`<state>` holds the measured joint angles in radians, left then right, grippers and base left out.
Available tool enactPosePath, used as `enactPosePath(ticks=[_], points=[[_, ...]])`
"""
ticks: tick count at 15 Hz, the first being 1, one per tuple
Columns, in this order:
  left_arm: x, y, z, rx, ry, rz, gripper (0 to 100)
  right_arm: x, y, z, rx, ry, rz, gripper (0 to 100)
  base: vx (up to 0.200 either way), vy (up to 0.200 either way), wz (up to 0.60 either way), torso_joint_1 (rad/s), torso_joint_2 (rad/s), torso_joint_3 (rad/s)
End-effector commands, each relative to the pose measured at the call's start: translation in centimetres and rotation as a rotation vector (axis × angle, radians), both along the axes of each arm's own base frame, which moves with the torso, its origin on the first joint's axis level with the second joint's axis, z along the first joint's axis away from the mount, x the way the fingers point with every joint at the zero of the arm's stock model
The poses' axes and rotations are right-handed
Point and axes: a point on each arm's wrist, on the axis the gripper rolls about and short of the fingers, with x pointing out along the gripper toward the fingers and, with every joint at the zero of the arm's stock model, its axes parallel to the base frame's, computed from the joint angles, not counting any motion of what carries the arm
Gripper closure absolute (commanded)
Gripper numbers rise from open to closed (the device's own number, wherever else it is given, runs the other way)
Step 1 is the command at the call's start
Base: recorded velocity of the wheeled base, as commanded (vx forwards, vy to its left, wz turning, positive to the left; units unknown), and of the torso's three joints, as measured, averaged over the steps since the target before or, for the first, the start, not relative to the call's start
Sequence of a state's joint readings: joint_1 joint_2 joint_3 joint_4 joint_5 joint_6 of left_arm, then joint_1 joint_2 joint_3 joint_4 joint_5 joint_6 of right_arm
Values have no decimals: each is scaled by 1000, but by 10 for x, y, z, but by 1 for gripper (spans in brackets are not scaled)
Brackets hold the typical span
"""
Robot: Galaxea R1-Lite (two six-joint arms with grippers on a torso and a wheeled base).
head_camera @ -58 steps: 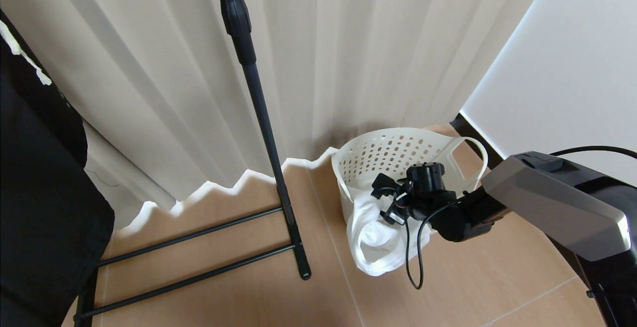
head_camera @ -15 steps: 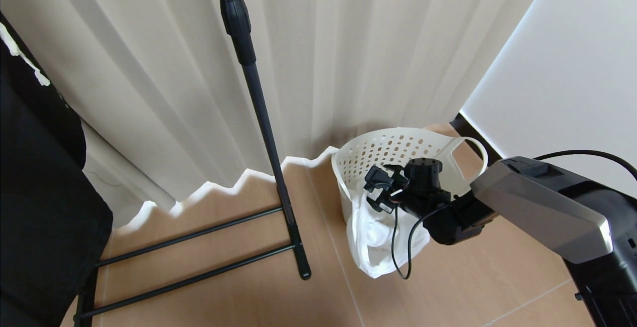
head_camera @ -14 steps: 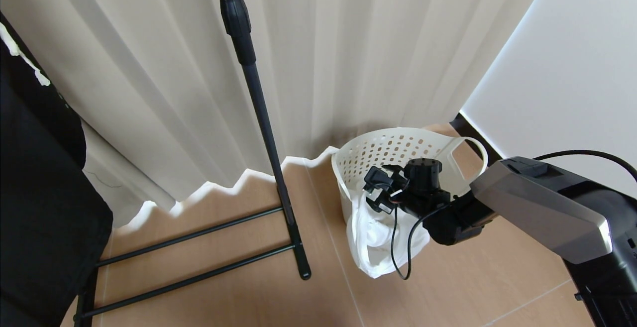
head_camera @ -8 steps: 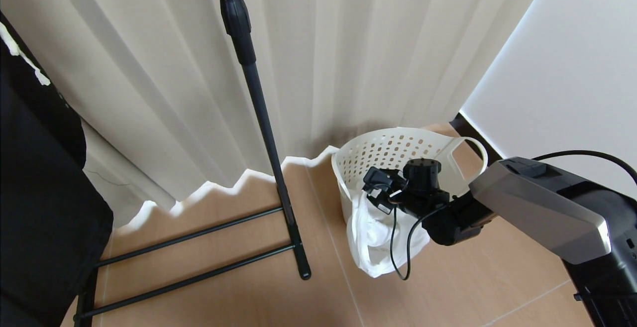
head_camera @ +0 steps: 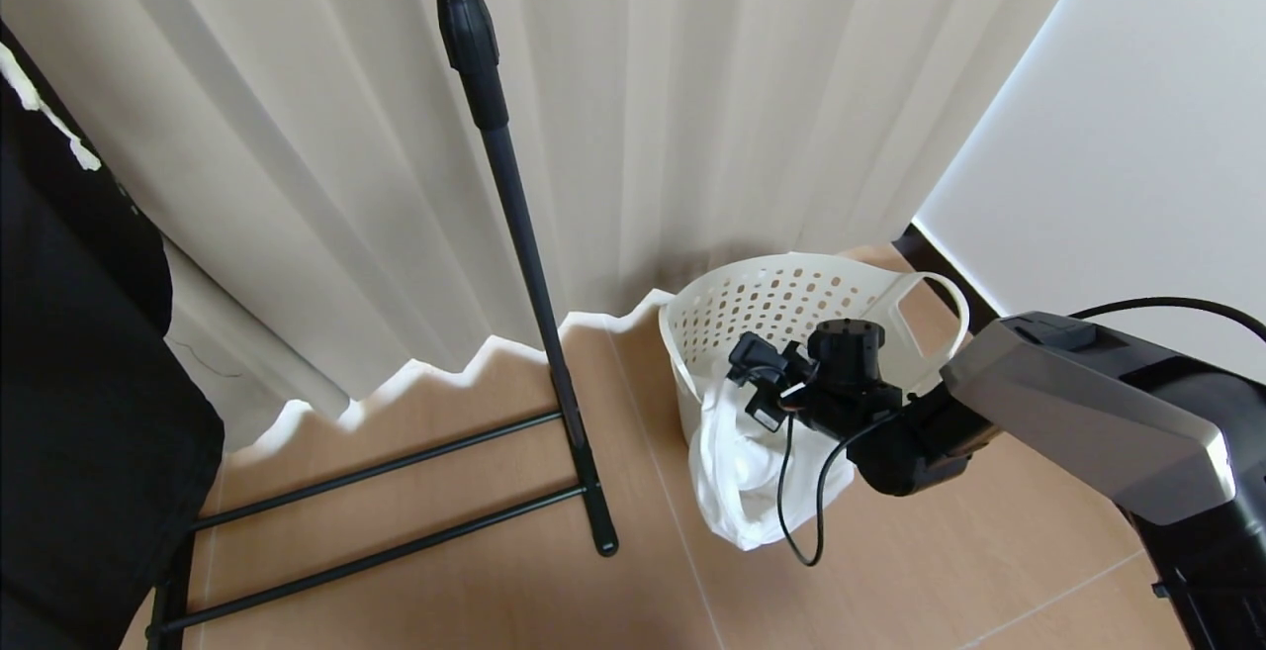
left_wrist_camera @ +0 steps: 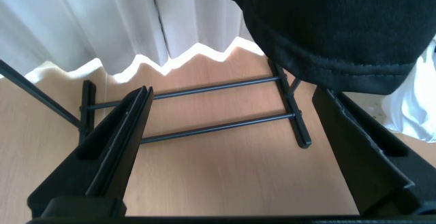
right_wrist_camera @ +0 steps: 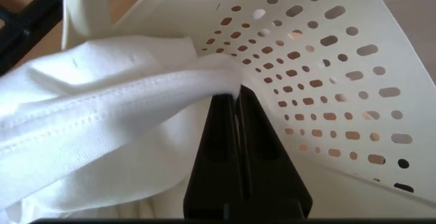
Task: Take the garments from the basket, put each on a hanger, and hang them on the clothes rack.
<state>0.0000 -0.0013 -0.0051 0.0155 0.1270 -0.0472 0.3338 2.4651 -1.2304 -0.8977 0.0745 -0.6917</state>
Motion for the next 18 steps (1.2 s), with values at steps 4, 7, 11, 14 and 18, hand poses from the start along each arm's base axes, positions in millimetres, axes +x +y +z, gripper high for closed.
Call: enactPosePath(ticks=[4,7,11,14,18], points=[[0,0,0,0,2,0,0,-47,-16,32,156,-81,-26,100,0,0,0,0,0,0],[0,0,0,-2,1,2,0,-86,-23,45,213,-148,-1,100,0,0,0,0,0,0],[0,0,0,0,2,2,0,-139,-28,83,284,-225,42,100,0,0,0,0,0,0],[0,0,0,-2,1,3,0,-174,-31,125,330,-310,72,100,0,0,0,0,0,0],[0,0,0,-2,1,2,0,-218,-37,180,411,-324,82,100,0,0,0,0,0,0]])
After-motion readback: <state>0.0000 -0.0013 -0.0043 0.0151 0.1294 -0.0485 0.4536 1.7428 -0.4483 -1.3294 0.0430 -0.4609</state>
